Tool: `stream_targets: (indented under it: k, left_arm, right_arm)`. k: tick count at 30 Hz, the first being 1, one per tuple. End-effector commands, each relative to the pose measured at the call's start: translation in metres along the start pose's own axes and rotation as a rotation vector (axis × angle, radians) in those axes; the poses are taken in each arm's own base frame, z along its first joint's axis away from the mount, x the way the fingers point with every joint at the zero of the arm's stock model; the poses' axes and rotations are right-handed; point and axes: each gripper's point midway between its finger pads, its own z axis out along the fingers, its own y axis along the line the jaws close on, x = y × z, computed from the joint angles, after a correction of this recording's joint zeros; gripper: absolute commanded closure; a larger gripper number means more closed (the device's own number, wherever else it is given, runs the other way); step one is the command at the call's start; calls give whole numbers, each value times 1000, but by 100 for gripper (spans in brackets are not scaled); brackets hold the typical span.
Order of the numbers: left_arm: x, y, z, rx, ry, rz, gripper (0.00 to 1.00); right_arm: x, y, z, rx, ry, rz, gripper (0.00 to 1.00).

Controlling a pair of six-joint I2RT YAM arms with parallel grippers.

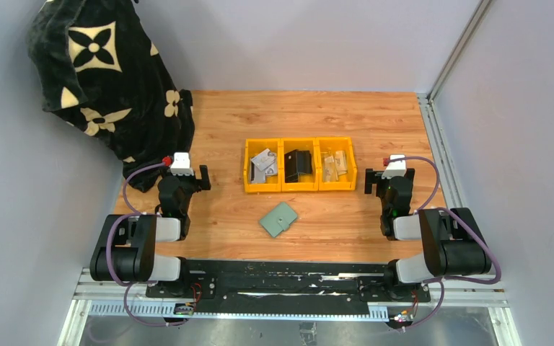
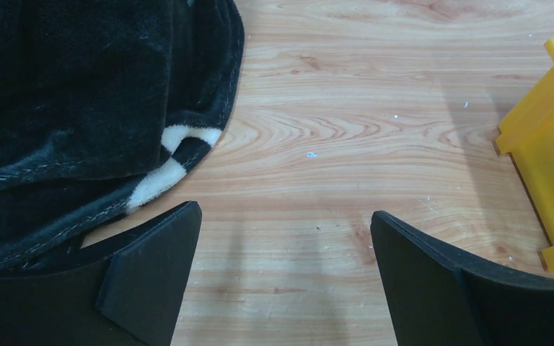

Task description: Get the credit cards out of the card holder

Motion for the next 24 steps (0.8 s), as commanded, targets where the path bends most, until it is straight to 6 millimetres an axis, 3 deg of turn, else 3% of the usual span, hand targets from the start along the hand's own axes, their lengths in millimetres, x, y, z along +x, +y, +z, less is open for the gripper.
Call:
stream_targets:
  k: [1,18,21,24]
  left_arm:
    - [-15,8,6,-32,-49,13,0]
    - [-16,7,6,-28,-50,14,0]
    - [-15,3,7,-3,-43,28,0]
    - [-19,-3,5,31,-63,40,0]
  right_arm:
    - [-10,1,4,-2,-32,-6,0]
    - [-10,-1,5,7,-27,2,0]
    - [-19,-26,1,151,-21,56,0]
    - [-16,-36,-5,192,153,26,0]
